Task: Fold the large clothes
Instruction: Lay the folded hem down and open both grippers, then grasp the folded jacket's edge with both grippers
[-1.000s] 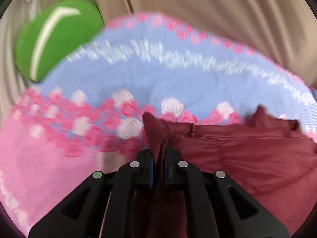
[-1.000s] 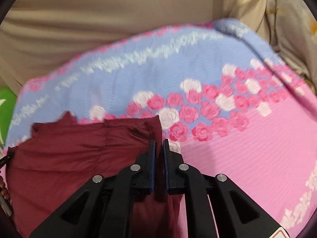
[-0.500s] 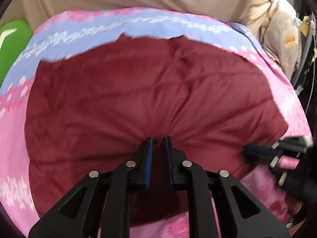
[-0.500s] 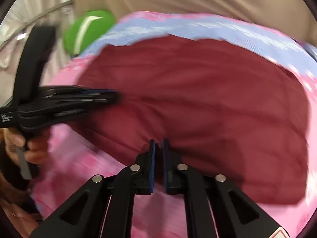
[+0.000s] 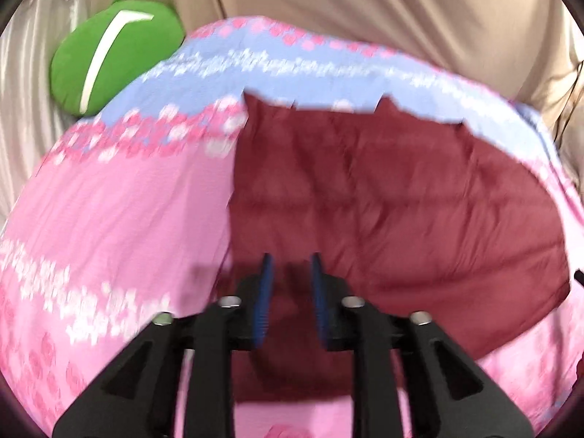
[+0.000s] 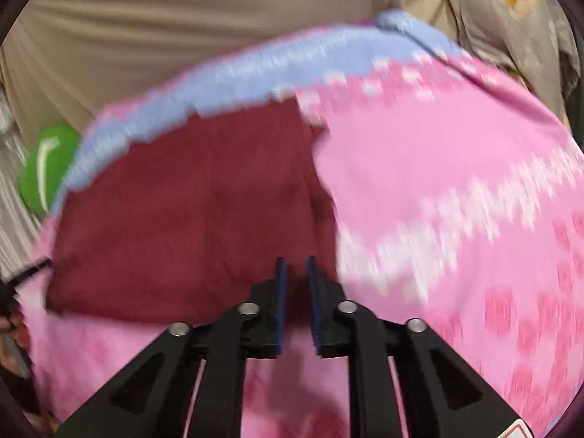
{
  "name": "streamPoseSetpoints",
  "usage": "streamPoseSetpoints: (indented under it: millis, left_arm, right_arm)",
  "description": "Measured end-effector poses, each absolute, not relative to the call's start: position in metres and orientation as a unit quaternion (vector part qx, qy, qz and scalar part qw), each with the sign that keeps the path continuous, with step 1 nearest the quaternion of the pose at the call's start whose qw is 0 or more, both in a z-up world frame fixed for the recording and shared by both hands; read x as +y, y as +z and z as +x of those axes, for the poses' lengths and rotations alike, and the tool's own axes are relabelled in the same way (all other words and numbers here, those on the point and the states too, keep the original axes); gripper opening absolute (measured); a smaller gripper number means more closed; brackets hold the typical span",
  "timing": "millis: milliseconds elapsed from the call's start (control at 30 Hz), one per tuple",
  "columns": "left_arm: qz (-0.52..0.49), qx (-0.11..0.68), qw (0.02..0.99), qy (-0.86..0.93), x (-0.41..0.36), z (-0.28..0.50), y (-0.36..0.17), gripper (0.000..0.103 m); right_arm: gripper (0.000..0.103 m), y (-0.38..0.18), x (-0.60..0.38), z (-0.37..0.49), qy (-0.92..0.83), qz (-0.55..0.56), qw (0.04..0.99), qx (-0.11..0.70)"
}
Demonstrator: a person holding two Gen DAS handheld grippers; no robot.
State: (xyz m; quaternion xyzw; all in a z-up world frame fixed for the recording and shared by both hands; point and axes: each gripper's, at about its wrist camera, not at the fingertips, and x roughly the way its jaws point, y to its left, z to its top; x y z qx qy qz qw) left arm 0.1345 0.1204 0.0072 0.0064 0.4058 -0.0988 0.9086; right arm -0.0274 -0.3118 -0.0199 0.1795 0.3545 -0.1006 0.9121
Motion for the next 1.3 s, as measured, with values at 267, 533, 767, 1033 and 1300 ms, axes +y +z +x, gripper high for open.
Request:
streamPoseSetpoints:
  millis: [267, 533, 767, 1033, 1300]
  left_arm:
    - [-0.063, 0.403, 0.910, -0.077, 0.125, 0.247, 0.015, 0.079]
    - [-0.119, 0.422, 0.894, -0.096, 0.120, 0.297, 0.001, 0.004]
    - [-0.065, 0.440, 0.893, -0.066, 0.096, 0.319, -0.033, 0.005]
    - [-0.032, 0.361, 0.931, -0.042, 0.117, 0.256, 0.027, 0.014]
    - [0.030, 0.364, 0.898, -0.244, 0.027, 0.149, 0.039, 0.020]
  right_arm:
    - [0.061, -0.001, -0.352, 0.084, -0.132, 0.168, 0.916, 0.339]
    - [0.004, -0.019, -0.363, 0.120, -0.113, 0.205, 0.911, 0.339]
    - [0.002, -0.055, -0.371, 0.131, -0.139, 0.179, 0.900, 0.372]
    - [0.020, -0.002, -0.344, 0.077, -0.184, 0.130, 0.923, 0.313]
    - [0.018, -0.004, -0.188, 0.051, 0.067, 0.061, 0.930, 0.356]
